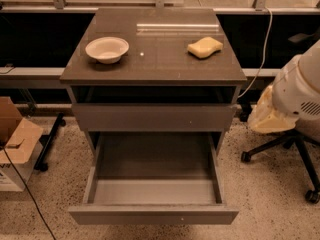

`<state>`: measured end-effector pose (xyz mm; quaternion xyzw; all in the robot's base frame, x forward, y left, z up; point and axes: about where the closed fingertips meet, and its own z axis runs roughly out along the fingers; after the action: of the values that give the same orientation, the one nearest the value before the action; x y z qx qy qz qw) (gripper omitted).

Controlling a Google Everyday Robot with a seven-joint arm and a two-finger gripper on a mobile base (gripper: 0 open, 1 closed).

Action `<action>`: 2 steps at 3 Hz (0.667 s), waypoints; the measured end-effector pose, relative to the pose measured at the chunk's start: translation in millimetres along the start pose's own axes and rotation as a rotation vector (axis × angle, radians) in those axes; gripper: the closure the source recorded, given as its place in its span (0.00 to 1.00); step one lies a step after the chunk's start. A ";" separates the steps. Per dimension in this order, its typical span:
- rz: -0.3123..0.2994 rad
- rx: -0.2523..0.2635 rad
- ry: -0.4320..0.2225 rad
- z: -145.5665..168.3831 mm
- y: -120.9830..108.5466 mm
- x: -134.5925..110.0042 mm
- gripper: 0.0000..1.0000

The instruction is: Close middle drawer

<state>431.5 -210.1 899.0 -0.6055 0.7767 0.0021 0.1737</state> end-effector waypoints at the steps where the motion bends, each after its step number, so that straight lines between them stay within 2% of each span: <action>1: -0.004 -0.058 0.026 36.0 11.7 5.5 1.00; 2: 0.029 -0.122 0.051 84.9 26.6 25.2 1.00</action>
Offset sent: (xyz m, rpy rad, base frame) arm -0.0137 -0.0046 -0.1644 -0.0138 0.2365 -0.0306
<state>423.9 -208.6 806.8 -0.6035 0.7880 0.0368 0.1166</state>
